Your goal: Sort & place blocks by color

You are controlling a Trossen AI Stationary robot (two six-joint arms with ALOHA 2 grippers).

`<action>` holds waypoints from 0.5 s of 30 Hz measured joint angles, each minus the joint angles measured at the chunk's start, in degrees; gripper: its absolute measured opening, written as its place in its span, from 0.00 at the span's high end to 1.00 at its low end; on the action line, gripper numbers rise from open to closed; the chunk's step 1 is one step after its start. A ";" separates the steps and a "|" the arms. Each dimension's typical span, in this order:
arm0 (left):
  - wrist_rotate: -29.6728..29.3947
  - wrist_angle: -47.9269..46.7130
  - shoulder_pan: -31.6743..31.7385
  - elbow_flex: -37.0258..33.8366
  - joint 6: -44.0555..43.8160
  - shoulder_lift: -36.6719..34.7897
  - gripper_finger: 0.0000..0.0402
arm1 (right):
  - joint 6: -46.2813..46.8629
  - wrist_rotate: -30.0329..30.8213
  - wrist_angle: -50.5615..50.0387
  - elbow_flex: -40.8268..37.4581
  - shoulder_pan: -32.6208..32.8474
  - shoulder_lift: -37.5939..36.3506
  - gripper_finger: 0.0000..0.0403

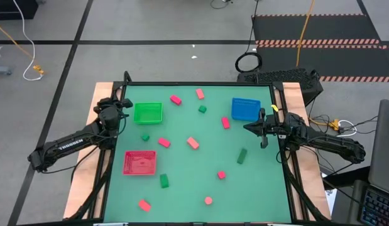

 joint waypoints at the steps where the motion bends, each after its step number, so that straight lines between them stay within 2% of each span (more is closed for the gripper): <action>1: 0.01 0.00 0.00 0.00 0.01 0.02 0.94 | -0.02 0.01 0.00 0.00 0.01 0.02 1.00; 15: 0.53 0.08 -0.02 -0.01 -1.73 0.02 0.94 | 0.00 -0.01 0.00 -0.01 0.00 0.00 1.00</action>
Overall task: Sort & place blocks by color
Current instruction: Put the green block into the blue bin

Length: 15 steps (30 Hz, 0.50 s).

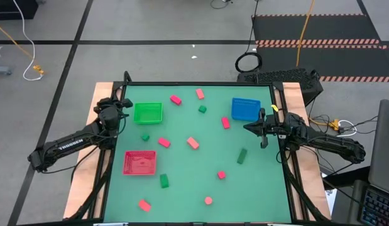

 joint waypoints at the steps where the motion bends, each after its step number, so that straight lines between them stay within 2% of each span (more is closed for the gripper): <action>1: 1.22 0.23 -0.02 0.00 -0.65 0.00 0.94 | -0.02 0.01 0.00 -0.01 0.00 0.00 1.00; 4: 8.77 1.59 -0.13 0.00 -1.81 -0.01 0.94 | -0.02 -0.01 0.00 0.01 0.00 0.00 1.00; 8: 24.69 3.31 -0.13 0.00 -0.94 -0.01 0.94 | -0.01 0.01 0.01 0.01 -0.01 0.01 1.00; 15: 51.67 5.50 -0.14 -0.02 11.23 -0.01 0.94 | 0.00 0.01 0.00 0.00 -0.01 0.00 1.00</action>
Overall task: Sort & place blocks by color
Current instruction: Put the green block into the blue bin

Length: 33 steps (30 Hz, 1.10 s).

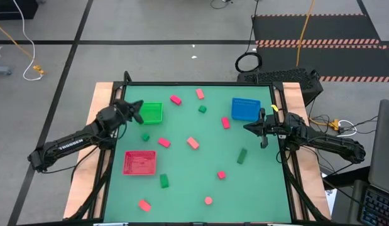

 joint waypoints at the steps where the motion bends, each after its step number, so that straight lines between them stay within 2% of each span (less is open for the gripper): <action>1: 3.75 -0.52 0.01 0.00 1.54 -0.01 0.94 | 0.00 -0.02 0.01 0.00 0.00 0.00 1.00; 5: 13.45 -3.83 0.01 0.00 5.33 0.01 0.94 | 0.00 -0.02 0.02 0.00 -0.01 0.00 1.00; 16: 22.60 -4.45 -1.15 0.00 6.27 -0.01 0.94 | 0.00 -0.02 0.02 0.00 0.00 0.00 1.00; 23: 23.63 -4.34 -3.19 0.02 7.95 0.01 0.94 | 0.00 -0.01 0.00 0.00 -0.01 0.00 1.00; 28: 22.65 -4.40 -3.66 0.02 13.68 0.01 0.94 | 0.00 0.00 0.00 0.02 -0.01 0.01 1.00; 33: 22.64 -4.34 -3.66 0.02 12.09 0.01 0.94 | 0.00 -0.01 0.00 0.01 0.01 0.00 1.00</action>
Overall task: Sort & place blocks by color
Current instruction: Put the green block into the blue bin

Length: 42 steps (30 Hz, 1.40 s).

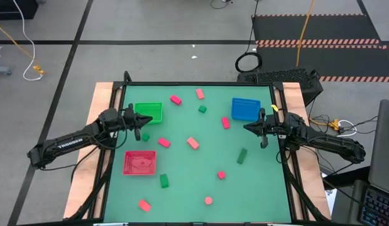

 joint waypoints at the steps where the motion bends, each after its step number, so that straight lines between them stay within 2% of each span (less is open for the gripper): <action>1: 0.12 0.00 0.00 0.00 -0.79 -0.01 0.94 | 0.00 0.00 -0.01 0.01 -0.01 0.02 1.00; 7: 0.16 0.11 0.00 0.69 -6.06 0.00 0.94 | -0.42 0.00 0.01 0.00 0.00 0.01 1.00; 11: -0.18 -1.23 0.00 3.97 -8.65 0.00 0.94 | -0.42 0.01 0.01 -0.01 0.00 0.00 1.00; 15: -1.32 -9.98 -0.07 10.60 -9.58 1.78 0.94 | -0.42 0.01 0.01 0.00 0.00 0.02 1.00; 21: -7.84 -26.13 -1.14 22.94 -9.69 7.44 0.94 | 0.87 0.01 0.01 0.01 0.00 0.00 1.00; 24: -9.75 -29.78 -1.54 28.67 -9.44 10.47 0.94 | 2.44 0.01 0.01 0.01 -0.02 0.02 1.00; 28: -9.98 -33.87 -1.93 34.10 -4.19 14.96 0.93 | 4.15 0.01 0.01 0.00 0.00 0.01 1.00; 31: -9.91 -36.19 -2.58 36.02 -2.93 18.95 0.85 | 4.63 0.01 0.01 -0.01 0.00 0.00 1.00; 38: -9.28 -36.55 -3.79 36.09 -9.03 28.89 0.47 | 4.74 0.01 0.01 0.00 -0.01 0.02 1.00; 42: -6.06 -36.44 -4.50 36.09 -11.27 33.22 0.32 | 4.74 0.01 0.01 0.00 -0.02 0.01 1.00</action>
